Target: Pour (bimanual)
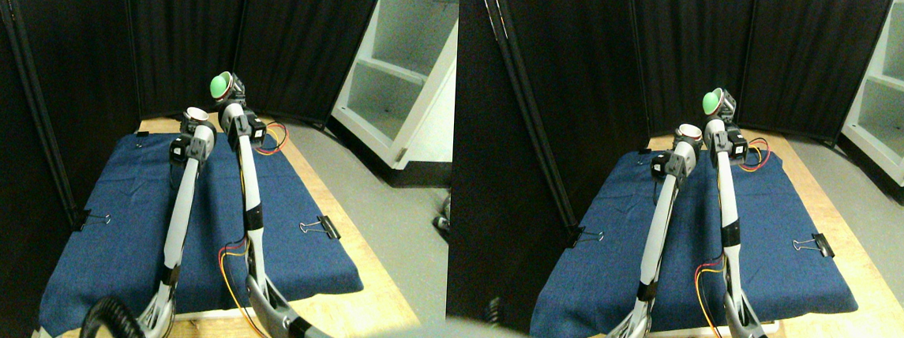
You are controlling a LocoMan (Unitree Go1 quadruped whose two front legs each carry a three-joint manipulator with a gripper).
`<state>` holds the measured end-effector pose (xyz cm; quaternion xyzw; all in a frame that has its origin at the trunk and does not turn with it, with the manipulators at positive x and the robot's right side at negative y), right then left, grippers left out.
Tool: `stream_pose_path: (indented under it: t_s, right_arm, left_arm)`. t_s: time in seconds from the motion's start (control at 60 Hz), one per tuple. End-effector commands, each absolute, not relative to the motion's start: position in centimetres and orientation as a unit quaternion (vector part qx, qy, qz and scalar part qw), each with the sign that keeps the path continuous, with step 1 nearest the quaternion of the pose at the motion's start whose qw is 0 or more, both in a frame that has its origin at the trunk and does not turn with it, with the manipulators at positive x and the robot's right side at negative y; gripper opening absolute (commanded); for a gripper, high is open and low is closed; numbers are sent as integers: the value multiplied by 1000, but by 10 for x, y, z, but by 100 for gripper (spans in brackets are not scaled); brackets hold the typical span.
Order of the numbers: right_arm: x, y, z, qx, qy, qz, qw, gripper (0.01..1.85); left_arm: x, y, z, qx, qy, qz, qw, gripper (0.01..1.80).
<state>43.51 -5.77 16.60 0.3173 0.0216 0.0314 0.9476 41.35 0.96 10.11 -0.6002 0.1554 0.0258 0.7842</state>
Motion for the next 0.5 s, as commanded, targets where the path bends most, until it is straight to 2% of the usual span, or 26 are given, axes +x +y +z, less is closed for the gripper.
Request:
stream_pose_path:
  t_s: [0.017,0.25,0.5]
  right_arm:
    - [431,-58,180,324,1,40,945,33]
    - [426,-61,186,309,15,39,950,33]
    - [421,-65,187,293,23,39,955,33]
  left_arm:
    - [412,7,107,-613,136,17,778,33]
    - [412,6,101,-614,135,31,777,33]
    - [413,4,101,-616,135,19,776,33]
